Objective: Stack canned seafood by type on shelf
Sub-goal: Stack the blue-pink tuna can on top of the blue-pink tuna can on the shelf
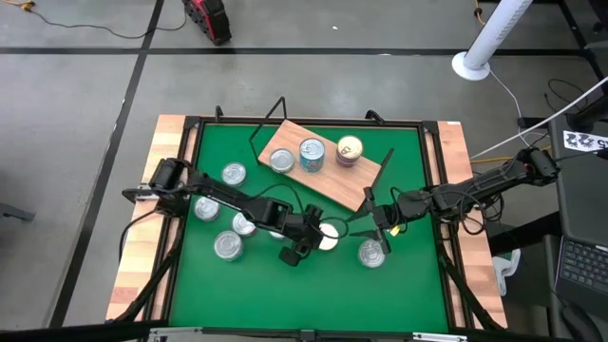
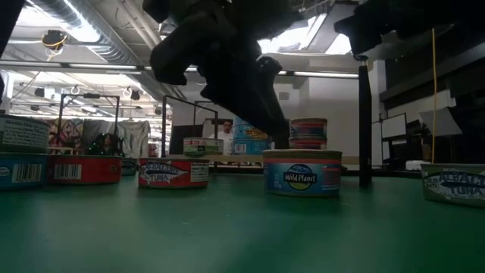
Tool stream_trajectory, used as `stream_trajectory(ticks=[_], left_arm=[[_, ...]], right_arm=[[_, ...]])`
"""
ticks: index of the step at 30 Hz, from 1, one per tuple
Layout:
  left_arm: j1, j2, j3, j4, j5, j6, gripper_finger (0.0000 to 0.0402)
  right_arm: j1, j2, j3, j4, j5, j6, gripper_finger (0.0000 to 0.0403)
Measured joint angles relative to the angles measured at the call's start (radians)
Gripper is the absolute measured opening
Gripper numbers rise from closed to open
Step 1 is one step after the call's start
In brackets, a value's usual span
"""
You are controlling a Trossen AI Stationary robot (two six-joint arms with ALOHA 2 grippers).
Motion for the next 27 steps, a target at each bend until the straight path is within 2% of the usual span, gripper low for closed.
stream_trajectory(ticks=[8, 12, 20, 23, 27], left_arm=[[-0.007, 0.052, 0.0, 0.011, 0.011, 0.082, 0.0141], [-0.007, 0.073, 0.003, 0.021, -0.029, 0.097, 0.0138], [-0.008, 0.082, 0.004, 0.023, -0.061, 0.135, 0.0092], [-0.007, 0.082, 0.004, 0.021, -0.062, 0.139, 0.0073], [-0.007, 0.082, 0.004, 0.021, -0.062, 0.137, 0.0047]], right_arm=[[0.0, 0.035, 0.0, 0.003, 0.002, 0.0, 0.0177], [0.0, 0.042, 0.0, 0.001, 0.002, 0.0, 0.0177], [0.0, 0.042, 0.0, -0.002, 0.002, 0.06, 0.0178], [0.0, 0.042, 0.0, -0.003, 0.003, 0.061, 0.0191], [0.0, 0.042, 0.0, -0.003, 0.053, 0.062, 0.0233]])
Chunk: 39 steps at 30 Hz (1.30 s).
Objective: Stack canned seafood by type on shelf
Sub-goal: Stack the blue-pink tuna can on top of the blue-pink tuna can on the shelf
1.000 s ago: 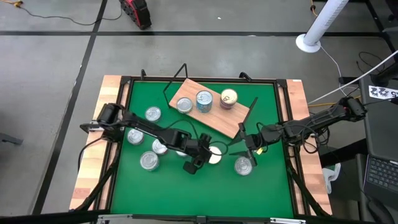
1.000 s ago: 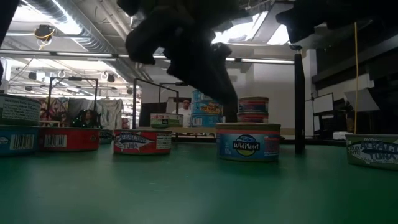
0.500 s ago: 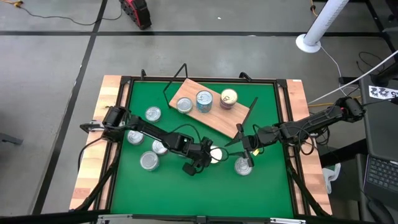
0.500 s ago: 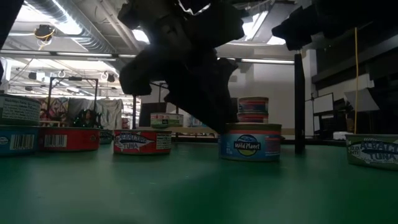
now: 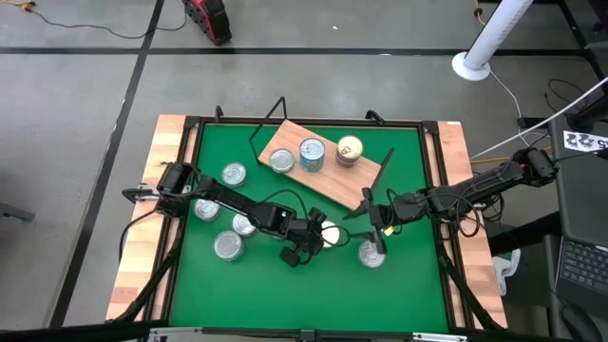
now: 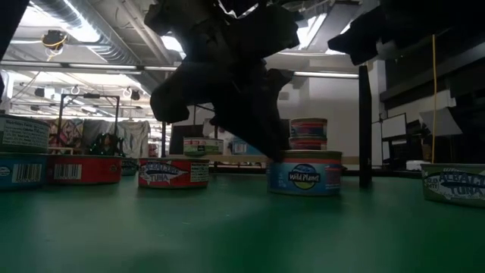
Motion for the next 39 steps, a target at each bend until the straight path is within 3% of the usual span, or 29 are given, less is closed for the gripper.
stream_trajectory(ticks=[5, 9, 14, 23, 39], left_arm=[[0.001, -0.001, 0.0, 0.0, 0.001, -0.02, 0.0013], [0.002, -0.001, -0.001, 0.0, 0.001, -0.061, 0.0003], [0.003, -0.001, -0.003, 0.017, 0.001, -0.123, 0.0002], [0.013, 0.002, -0.004, 0.062, 0.007, -0.181, 0.0001], [0.072, 0.007, 0.061, 0.061, 0.052, -0.405, 0.0]], right_arm=[[0.001, 0.0, 0.0, -0.008, -0.022, -0.099, 0.028], [0.001, 0.0, 0.0, -0.03, -0.066, -0.245, 0.0295], [0.001, 0.002, 0.0, -0.097, -0.069, -0.368, 0.0293], [0.001, 0.087, 0.0, -0.104, -0.069, -0.451, 0.0287], [0.001, 0.231, 0.0, -0.102, -0.013, -0.472, 0.0287]])
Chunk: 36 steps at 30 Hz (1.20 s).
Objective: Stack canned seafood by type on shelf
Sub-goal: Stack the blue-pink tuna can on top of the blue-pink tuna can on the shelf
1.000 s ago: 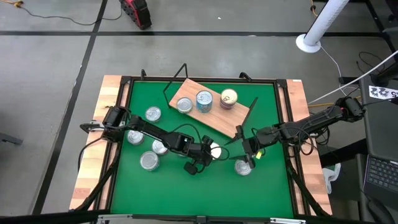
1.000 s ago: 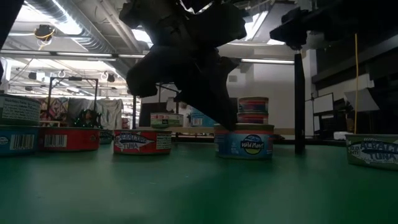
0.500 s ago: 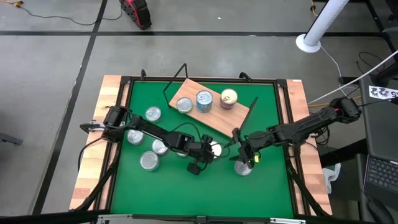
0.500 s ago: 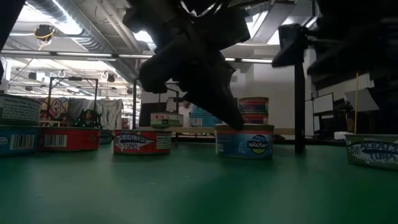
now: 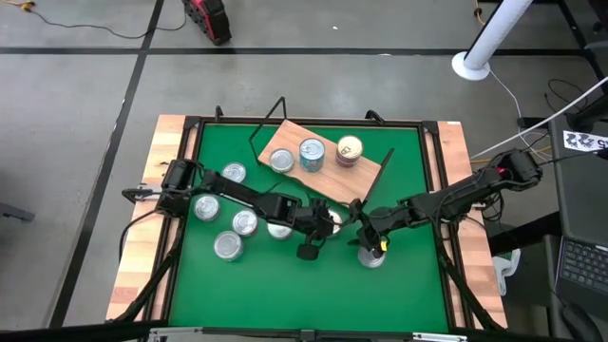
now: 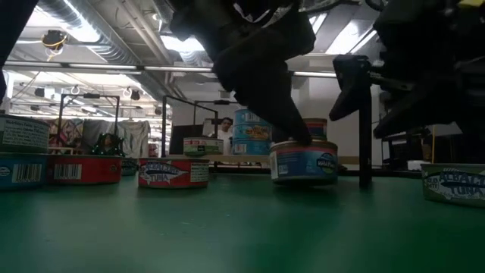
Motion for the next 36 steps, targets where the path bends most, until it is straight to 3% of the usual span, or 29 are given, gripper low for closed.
stream_trajectory(ticks=[6, 36], left_arm=[[0.01, -0.001, 0.001, 0.005, 0.006, -0.097, 0.0], [0.045, -0.006, 0.004, 0.122, 0.033, -0.474, 0.0]], right_arm=[[0.0, 0.013, 0.0, 0.007, 0.066, -0.018, 0.0287], [0.001, 0.013, 0.0, -0.001, 0.094, -0.014, 0.0287]])
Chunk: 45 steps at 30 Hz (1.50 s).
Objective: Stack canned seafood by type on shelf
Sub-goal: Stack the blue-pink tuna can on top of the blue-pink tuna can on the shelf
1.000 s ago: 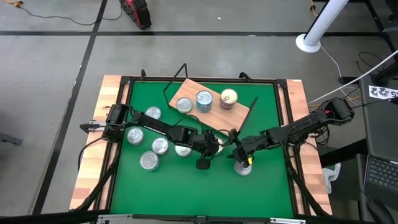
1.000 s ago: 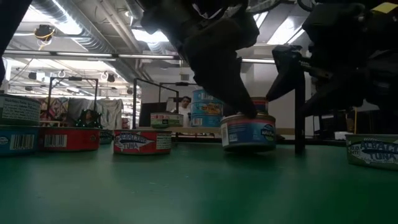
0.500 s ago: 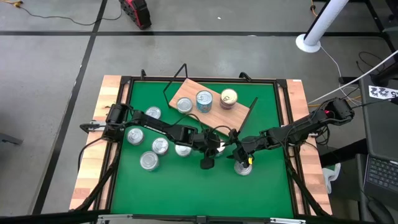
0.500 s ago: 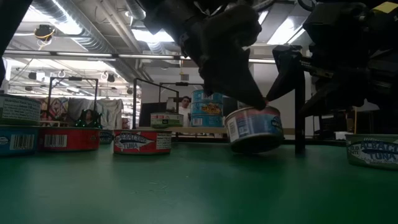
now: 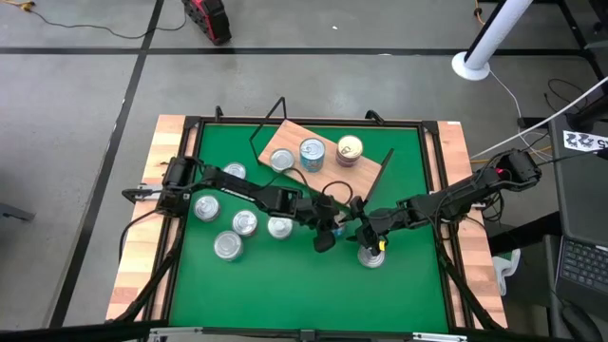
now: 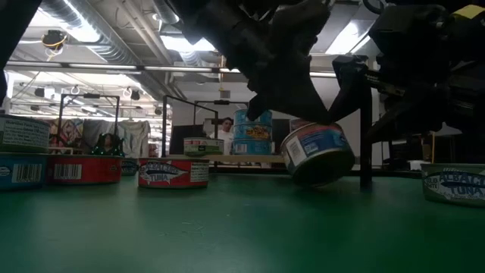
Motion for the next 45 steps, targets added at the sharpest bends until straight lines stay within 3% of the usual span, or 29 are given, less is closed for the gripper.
stream_trajectory(ticks=[11, 40, 45], left_arm=[[0.016, 0.0, 0.0, 0.048, 0.028, -0.093, 0.0], [0.028, 0.0, 0.0, 0.119, 0.101, -0.186, 0.0], [0.028, 0.0, 0.0, 0.118, 0.101, -0.173, 0.0]], right_arm=[[0.0, 0.0, 0.0, -0.011, 0.066, 0.0, 0.0287], [-0.001, 0.0, 0.0, -0.045, 0.068, 0.008, 0.0287], [-0.001, 0.0, 0.0, -0.047, 0.056, 0.025, 0.0262]])
